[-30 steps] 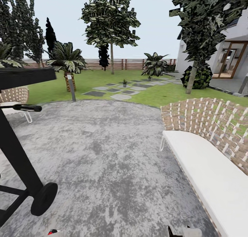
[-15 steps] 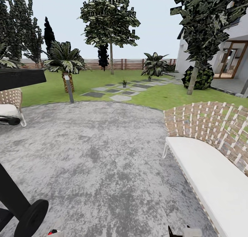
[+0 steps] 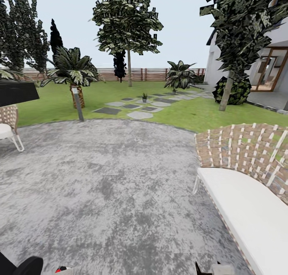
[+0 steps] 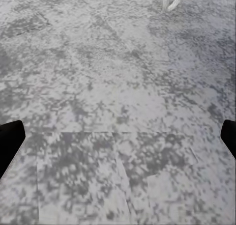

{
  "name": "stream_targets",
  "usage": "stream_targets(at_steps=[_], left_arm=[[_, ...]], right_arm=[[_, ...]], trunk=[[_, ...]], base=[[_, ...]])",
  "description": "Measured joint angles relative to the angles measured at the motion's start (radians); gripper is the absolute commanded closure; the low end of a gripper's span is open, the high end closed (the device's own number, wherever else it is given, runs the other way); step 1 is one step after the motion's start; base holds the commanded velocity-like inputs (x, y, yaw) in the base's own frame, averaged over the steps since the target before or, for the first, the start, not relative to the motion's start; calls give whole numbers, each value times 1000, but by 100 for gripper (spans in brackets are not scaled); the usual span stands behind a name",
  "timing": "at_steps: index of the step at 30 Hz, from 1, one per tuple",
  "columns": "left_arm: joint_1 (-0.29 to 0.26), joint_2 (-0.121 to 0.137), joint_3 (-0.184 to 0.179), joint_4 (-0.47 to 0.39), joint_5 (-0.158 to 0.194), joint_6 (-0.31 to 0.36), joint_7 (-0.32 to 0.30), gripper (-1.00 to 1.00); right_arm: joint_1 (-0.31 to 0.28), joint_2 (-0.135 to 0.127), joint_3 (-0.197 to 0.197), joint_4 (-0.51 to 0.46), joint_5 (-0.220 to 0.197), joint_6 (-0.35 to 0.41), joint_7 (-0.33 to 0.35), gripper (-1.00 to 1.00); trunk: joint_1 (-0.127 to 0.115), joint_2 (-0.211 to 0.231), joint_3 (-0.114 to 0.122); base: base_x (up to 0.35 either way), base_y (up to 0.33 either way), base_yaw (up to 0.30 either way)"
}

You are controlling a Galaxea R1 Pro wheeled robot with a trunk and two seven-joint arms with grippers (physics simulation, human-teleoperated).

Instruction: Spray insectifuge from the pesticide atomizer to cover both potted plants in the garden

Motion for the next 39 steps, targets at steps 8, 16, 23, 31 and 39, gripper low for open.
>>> stream_targets(at_steps=[8,16,23,31,39], left_arm=[[0,0,0,1,0,0,0,100],[0,1,0,1,0,0,0,100],[0,1,0,1,0,-1,0,100],[0,2,0,1,1,-1,0,100],[0,1,0,1,1,0,0,100]], right_arm=[[0,0,0,0,0,0,0,-100],[0,1,0,0,0,0,0,-100],[0,0,0,0,0,0,0,-100],[0,1,0,0,0,0,0,-100],[0,1,0,0,0,0,0,-100]], trunk=[[0,0,0],[0,0,0],[0,0,0],[0,0,0],[0,0,0]], base=[[340,0,0],[340,1,0],[340,67,0],[339,130,0],[337,148,0]])
